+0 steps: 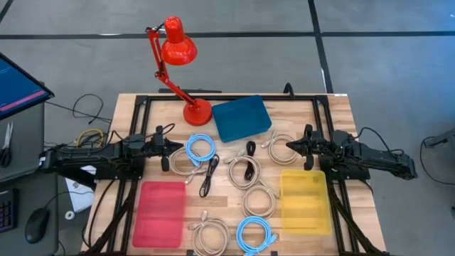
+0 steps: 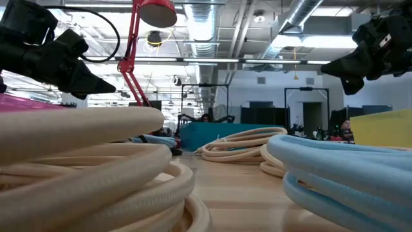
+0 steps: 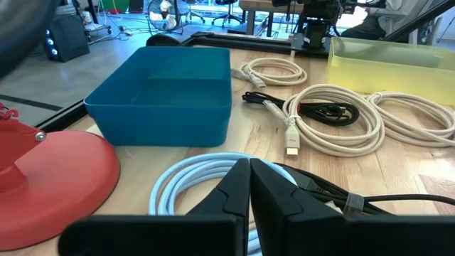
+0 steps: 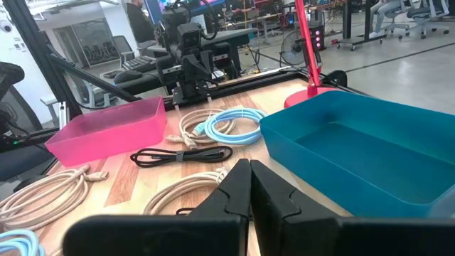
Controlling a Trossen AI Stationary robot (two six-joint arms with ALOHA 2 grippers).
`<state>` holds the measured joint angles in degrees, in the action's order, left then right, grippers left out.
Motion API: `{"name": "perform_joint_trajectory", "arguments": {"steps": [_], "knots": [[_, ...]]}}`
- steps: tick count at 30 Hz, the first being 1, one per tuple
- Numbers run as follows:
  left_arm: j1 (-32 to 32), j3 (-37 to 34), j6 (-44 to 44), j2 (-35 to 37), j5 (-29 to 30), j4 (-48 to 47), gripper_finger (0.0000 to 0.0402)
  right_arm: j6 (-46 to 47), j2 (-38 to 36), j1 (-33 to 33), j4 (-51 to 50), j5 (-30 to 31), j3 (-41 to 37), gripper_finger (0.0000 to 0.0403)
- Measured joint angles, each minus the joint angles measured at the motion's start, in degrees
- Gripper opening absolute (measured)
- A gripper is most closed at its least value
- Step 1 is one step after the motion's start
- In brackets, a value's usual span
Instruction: Sort HDMI cables
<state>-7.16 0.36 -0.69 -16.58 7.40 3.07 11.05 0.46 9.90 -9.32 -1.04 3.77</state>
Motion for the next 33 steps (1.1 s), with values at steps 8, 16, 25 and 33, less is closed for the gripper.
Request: {"name": "perform_joint_trajectory", "arguments": {"steps": [8,16,25,33], "knots": [[0.0,0.0,-20.3,0.0,0.1,2.2,0.0012,6.2,0.0,0.3,0.1,1.1,0.0,0.0000],[0.0,0.0,-36.7,0.0,0.0,3.5,0.0012,17.7,-0.1,0.4,2.8,1.3,-0.2,0.0000],[0.0,0.0,-40.2,0.0,0.6,4.6,0.0012,26.6,-0.1,-0.3,2.8,1.2,-0.2,0.0000],[0.0,0.0,-40.3,0.0,2.1,9.9,0.0012,31.9,-0.1,-0.5,6.2,1.2,-0.1,0.0000]]}}
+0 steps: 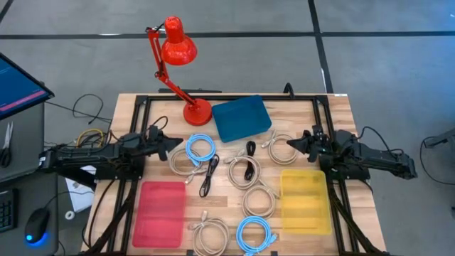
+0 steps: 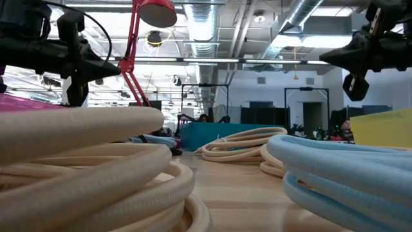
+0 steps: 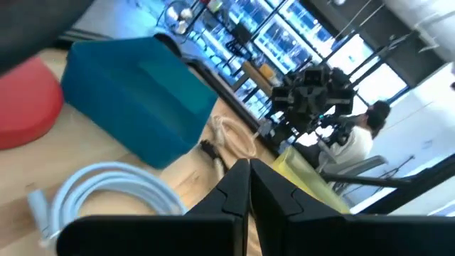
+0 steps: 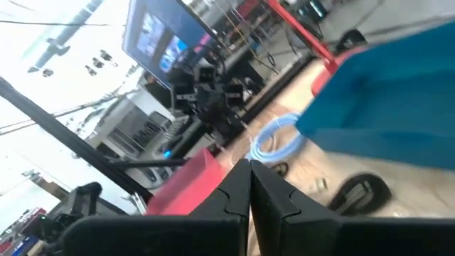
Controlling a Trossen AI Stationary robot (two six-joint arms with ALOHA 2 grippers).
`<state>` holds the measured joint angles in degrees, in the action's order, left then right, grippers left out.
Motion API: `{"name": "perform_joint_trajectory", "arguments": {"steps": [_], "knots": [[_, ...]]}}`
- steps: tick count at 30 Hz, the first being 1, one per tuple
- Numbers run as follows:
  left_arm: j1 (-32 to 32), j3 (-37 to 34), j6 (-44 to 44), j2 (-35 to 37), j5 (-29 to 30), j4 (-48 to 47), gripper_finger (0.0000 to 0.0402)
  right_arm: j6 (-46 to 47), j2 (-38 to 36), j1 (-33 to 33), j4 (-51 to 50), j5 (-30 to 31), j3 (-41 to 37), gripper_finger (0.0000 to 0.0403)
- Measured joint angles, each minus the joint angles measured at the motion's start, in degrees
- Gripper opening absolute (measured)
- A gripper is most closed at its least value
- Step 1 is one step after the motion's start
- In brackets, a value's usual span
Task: Sort HDMI cables
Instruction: Put the brown HDMI cable into the blue bin
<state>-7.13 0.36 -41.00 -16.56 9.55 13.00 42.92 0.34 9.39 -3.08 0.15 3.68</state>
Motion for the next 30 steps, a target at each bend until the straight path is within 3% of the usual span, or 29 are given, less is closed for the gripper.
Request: {"name": "perform_joint_trajectory", "arguments": {"steps": [8,16,22,30], "knots": [[0.0,0.4,1.8,0.0,0.2,9.3,0.0012,0.5,0.0,0.9,7.0,4.3,0.0,0.0000],[0.0,9.9,10.1,-7.7,0.3,9.0,0.0007,-0.1,0.8,0.9,6.1,5.3,3.9,0.0000],[0.0,18.4,18.6,-20.3,0.3,6.3,0.0007,-2.4,6.7,0.9,-9.7,11.4,13.7,0.0000],[0.0,23.5,19.3,-30.4,1.2,1.0,0.0007,4.6,25.7,0.9,-40.2,19.2,30.0,0.0000]]}}
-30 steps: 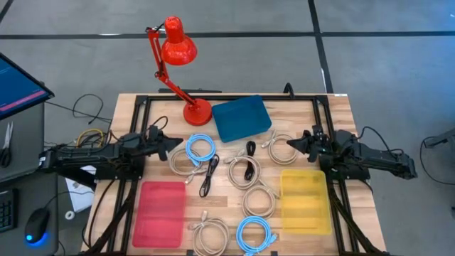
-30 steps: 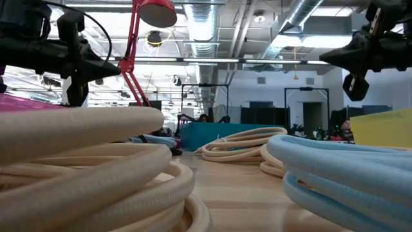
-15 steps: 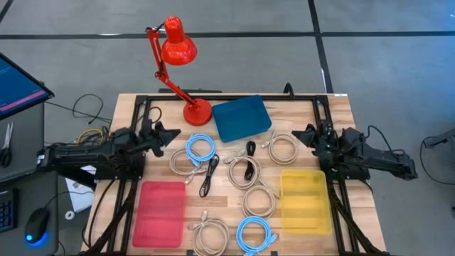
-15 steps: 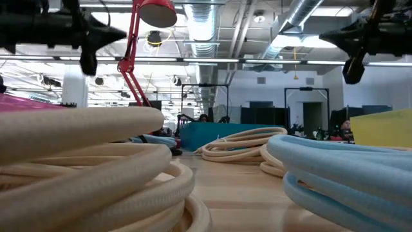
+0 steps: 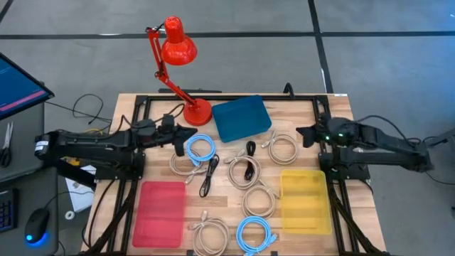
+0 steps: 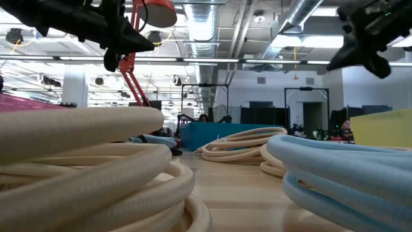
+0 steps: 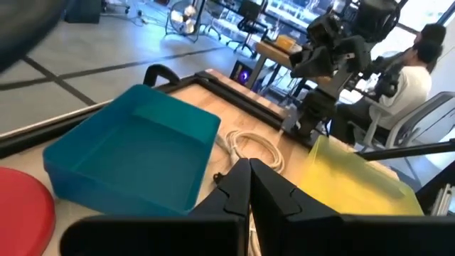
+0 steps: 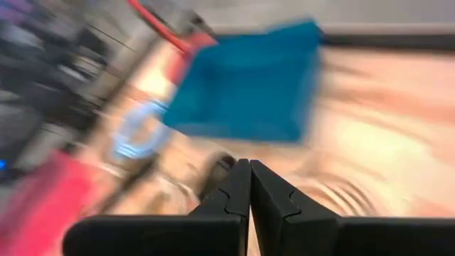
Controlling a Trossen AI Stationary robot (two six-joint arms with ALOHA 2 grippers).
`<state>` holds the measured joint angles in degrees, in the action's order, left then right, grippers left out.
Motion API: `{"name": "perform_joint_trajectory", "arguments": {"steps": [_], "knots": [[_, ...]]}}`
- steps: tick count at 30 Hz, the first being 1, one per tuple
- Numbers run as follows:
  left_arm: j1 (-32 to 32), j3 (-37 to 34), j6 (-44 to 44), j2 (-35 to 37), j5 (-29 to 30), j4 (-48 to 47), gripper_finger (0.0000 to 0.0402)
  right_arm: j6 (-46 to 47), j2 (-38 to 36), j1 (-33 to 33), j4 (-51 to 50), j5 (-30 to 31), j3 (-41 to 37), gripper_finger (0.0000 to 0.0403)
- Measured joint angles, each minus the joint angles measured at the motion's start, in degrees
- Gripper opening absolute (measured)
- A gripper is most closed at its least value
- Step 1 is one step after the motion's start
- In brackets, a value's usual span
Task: Sort HDMI cables
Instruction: Put the brown HDMI cable into the blue bin
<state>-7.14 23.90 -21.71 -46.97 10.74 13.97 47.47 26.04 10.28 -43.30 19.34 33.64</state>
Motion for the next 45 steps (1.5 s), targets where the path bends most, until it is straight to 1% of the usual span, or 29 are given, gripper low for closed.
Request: {"name": "perform_joint_trajectory", "arguments": {"steps": [4,6,11,13,15,18,23,26,28,31,34,36,40,45], "knots": [[0.0,0.8,-0.1,-0.3,0.0,0.2,0.0006,6.3,10.4,0.0,-11.0,2.1,6.5,0.0000],[0.0,0.8,-0.1,0.1,0.0,0.1,0.0006,8.3,14.9,0.0,-14.5,2.9,8.8,0.0000],[0.0,0.8,0.0,1.2,0.2,-0.1,0.0006,6.8,24.4,0.0,-15.2,2.7,11.2,0.0000],[0.0,0.9,0.0,1.3,0.2,0.5,0.0006,6.6,27.3,0.6,-14.9,0.5,11.4,0.0001],[0.0,0.9,0.0,1.4,0.2,0.0,0.0006,6.6,29.8,1.5,-15.4,-2.0,11.1,0.0011],[0.0,0.9,0.0,1.5,0.2,0.3,0.0006,6.6,34.1,2.4,-16.7,-3.4,10.8,0.0045],[0.0,0.9,0.0,1.6,0.2,0.2,0.0006,6.5,39.8,3.6,-19.1,-3.2,10.8,0.0118],[0.0,0.9,0.0,1.6,0.2,0.2,0.0006,4.7,42.6,4.2,-19.1,-3.2,10.8,0.0158],[0.0,0.9,0.0,1.6,0.2,0.2,0.0006,4.4,44.6,4.5,-19.0,-3.0,10.8,0.0179],[0.0,0.8,0.0,1.6,0.2,0.2,0.0006,3.2,47.5,5.3,-18.5,-2.9,10.8,0.0197],[0.0,0.8,0.0,1.6,0.2,0.2,0.0006,1.5,50.5,6.1,-16.2,-2.9,10.8,0.0199],[0.0,0.8,0.0,1.6,0.2,0.2,0.0006,0.2,52.4,6.6,-14.3,-2.9,10.8,0.0194],[0.0,0.8,0.0,1.6,0.2,0.2,0.0006,-0.2,56.5,7.6,-12.0,-2.8,10.8,0.0173],[0.0,0.8,0.0,1.6,0.1,0.2,0.0006,-3.2,61.3,8.5,-10.7,-2.8,10.8,0.0148]]}}
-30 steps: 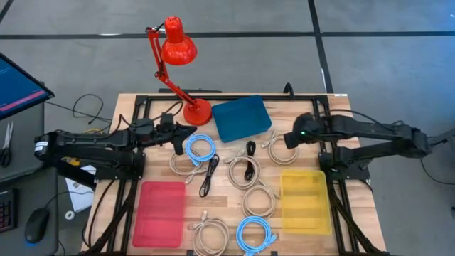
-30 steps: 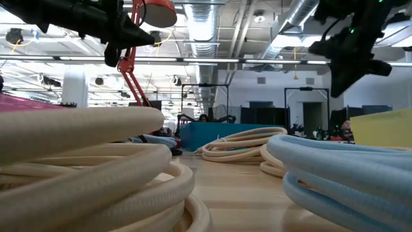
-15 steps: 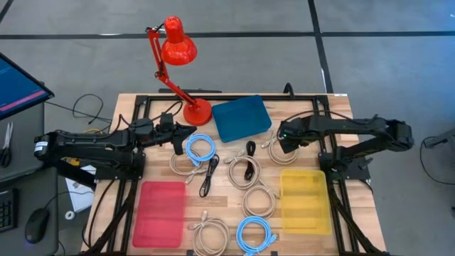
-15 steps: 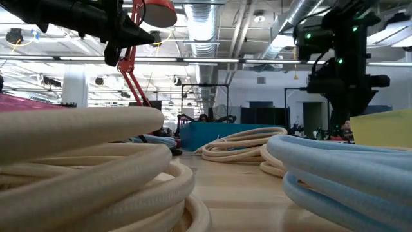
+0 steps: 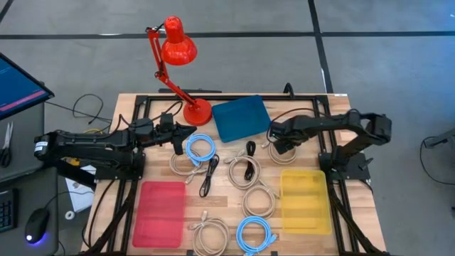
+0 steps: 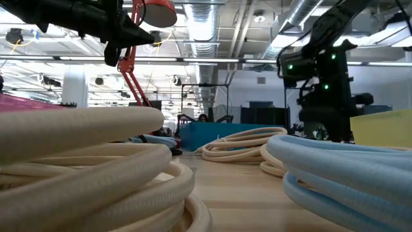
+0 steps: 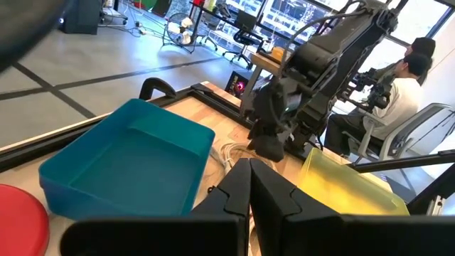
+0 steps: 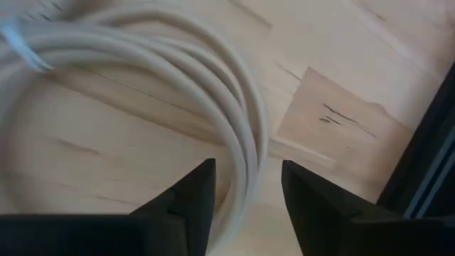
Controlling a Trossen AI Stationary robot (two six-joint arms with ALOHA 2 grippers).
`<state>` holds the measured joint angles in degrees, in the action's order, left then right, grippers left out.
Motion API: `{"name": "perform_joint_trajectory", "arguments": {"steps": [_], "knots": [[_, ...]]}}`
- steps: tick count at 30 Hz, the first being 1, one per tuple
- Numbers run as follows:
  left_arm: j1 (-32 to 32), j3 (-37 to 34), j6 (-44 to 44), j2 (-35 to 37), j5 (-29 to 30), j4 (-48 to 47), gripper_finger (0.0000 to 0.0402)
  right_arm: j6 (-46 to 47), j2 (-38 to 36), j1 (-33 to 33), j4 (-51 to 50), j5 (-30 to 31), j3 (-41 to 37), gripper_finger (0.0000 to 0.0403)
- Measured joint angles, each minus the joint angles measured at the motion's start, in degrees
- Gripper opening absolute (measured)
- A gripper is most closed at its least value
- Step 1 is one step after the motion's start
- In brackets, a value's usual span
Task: Sort HDMI cables
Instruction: Put the brown HDMI cable into the blue bin
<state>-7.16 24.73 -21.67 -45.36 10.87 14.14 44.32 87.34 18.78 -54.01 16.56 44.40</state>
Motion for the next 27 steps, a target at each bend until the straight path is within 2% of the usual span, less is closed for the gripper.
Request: {"name": "perform_joint_trajectory", "arguments": {"steps": [8,12,13,15,22,27], "knots": [[0.0,0.0,0.0,0.0,0.0,0.0,0.0006,-3.0,6.5,0.8,2.0,2.1,-1.0,0.0106],[0.0,0.0,0.0,0.0,0.0,0.0,0.0006,-6.3,6.1,0.0,2.9,2.2,-1.3,0.0052],[0.0,0.0,0.0,0.0,0.0,0.0,0.0006,-7.2,5.4,-0.4,3.1,2.8,-1.4,0.0031],[0.0,0.0,0.3,0.0,0.0,0.0,0.0006,-8.9,3.6,-0.4,2.7,2.9,-1.8,0.0013],[0.0,0.0,0.4,0.0,-0.1,0.0,0.0006,-8.9,-5.5,1.0,1.3,3.0,-1.6,0.0008],[0.0,0.0,0.4,0.0,0.0,0.0,0.0006,-8.9,-13.5,2.2,-0.8,3.2,1.6,0.0005]]}}
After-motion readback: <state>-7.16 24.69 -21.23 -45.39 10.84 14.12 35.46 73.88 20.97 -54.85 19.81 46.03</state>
